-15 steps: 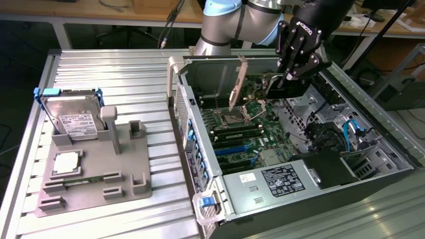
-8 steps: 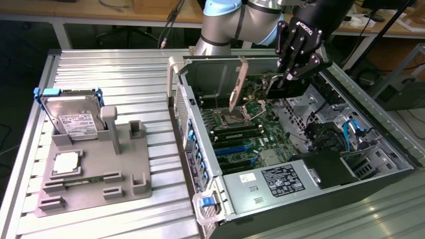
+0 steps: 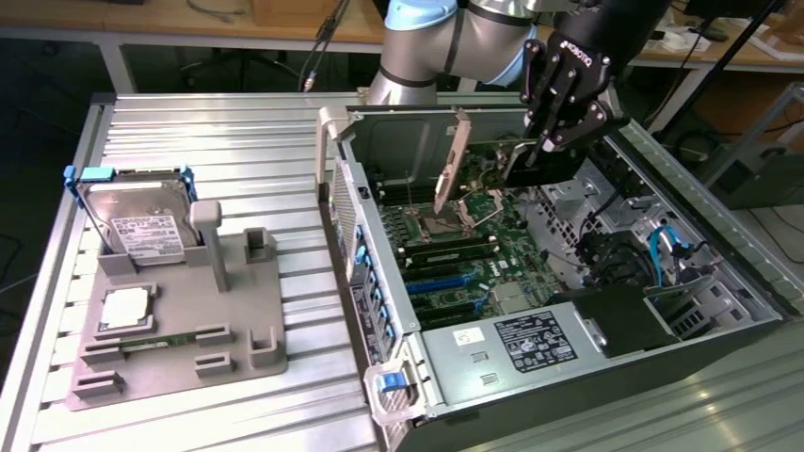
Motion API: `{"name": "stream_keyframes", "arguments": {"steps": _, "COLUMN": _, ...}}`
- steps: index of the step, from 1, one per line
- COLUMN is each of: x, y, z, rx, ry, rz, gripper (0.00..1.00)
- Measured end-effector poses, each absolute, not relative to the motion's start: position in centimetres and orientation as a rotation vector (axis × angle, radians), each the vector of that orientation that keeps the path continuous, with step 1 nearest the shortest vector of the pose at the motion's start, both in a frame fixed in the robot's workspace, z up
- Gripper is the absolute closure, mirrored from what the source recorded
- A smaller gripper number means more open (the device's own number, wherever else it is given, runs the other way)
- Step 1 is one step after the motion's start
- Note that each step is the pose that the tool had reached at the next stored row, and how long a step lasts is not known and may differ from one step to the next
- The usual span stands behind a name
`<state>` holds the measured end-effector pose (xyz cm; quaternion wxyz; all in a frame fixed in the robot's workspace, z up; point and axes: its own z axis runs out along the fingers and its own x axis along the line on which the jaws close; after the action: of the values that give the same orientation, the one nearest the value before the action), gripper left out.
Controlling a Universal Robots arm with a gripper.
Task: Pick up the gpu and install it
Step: 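Insert the gpu into the slot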
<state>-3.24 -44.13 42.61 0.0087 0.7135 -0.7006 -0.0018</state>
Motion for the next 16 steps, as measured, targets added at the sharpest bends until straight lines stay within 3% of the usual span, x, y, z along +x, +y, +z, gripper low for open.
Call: {"name": "stream_keyframes", "arguments": {"steps": 16, "x": -3.24, "y": -44.13, "z": 42.18, "rx": 2.229, "ry": -2.189, "rz": -0.006, "gripper": 0.73}}
